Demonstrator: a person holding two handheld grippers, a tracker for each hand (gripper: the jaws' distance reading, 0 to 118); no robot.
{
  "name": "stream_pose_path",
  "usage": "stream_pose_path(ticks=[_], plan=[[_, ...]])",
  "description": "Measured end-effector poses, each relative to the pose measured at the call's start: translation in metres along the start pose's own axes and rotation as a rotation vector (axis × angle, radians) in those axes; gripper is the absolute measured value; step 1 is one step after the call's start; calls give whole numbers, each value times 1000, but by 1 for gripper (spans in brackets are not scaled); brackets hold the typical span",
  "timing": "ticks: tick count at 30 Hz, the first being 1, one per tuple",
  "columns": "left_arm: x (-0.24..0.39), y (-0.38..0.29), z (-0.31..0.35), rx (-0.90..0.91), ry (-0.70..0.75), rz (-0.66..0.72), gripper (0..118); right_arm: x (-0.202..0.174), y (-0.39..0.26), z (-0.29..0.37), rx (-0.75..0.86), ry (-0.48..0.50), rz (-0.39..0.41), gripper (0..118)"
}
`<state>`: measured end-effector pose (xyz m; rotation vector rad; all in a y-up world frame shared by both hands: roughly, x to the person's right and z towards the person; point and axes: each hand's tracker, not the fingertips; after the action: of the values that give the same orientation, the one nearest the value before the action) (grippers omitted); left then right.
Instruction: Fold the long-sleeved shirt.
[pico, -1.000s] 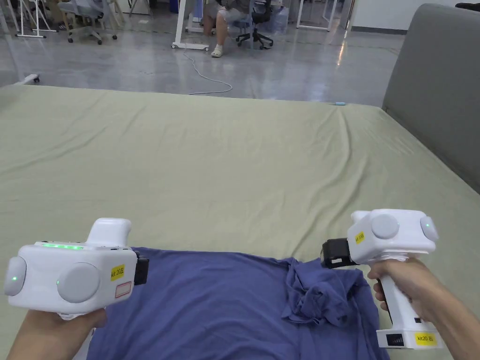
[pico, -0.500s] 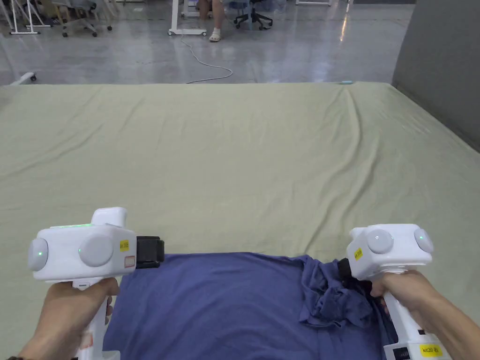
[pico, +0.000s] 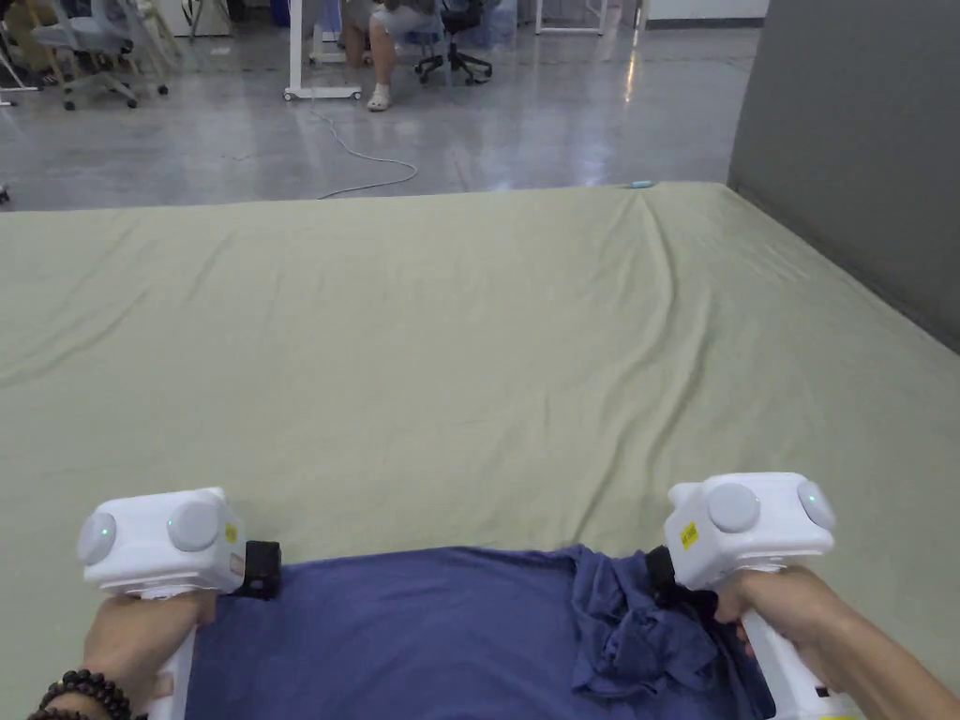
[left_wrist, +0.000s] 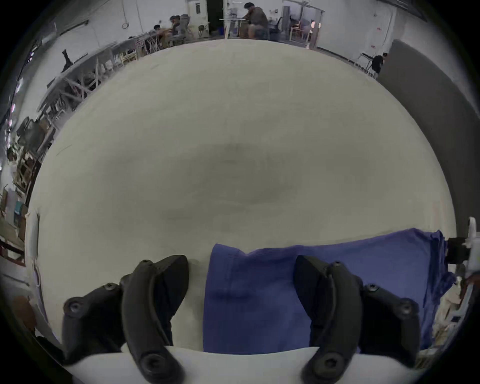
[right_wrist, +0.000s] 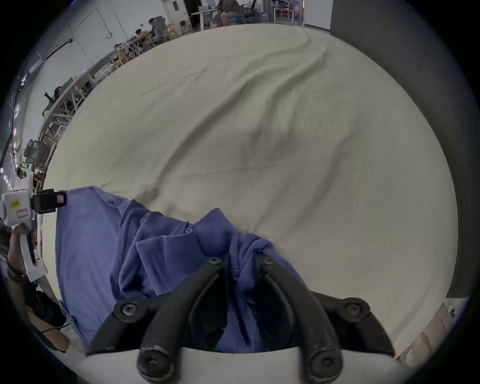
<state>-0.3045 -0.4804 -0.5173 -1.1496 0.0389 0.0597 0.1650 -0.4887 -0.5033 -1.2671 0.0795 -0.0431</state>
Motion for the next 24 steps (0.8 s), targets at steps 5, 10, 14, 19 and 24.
stream_pose_path(ticks=[5,10,14,19,24], plan=[[13,-9,23,48,29,-49,10,-4,1,-1,-5,-18,14,12],[23,-19,43,58,-11,-77,1,-4,9,5,-33,-15,23,12],[8,-27,83,121,-79,-33,1,-5,6,45,48,-10,47,11],[-14,-50,155,221,-131,-35,1,-6,-15,105,164,57,59,11],[-28,-94,213,283,-150,-63,1,-5,-59,154,263,92,83,11]])
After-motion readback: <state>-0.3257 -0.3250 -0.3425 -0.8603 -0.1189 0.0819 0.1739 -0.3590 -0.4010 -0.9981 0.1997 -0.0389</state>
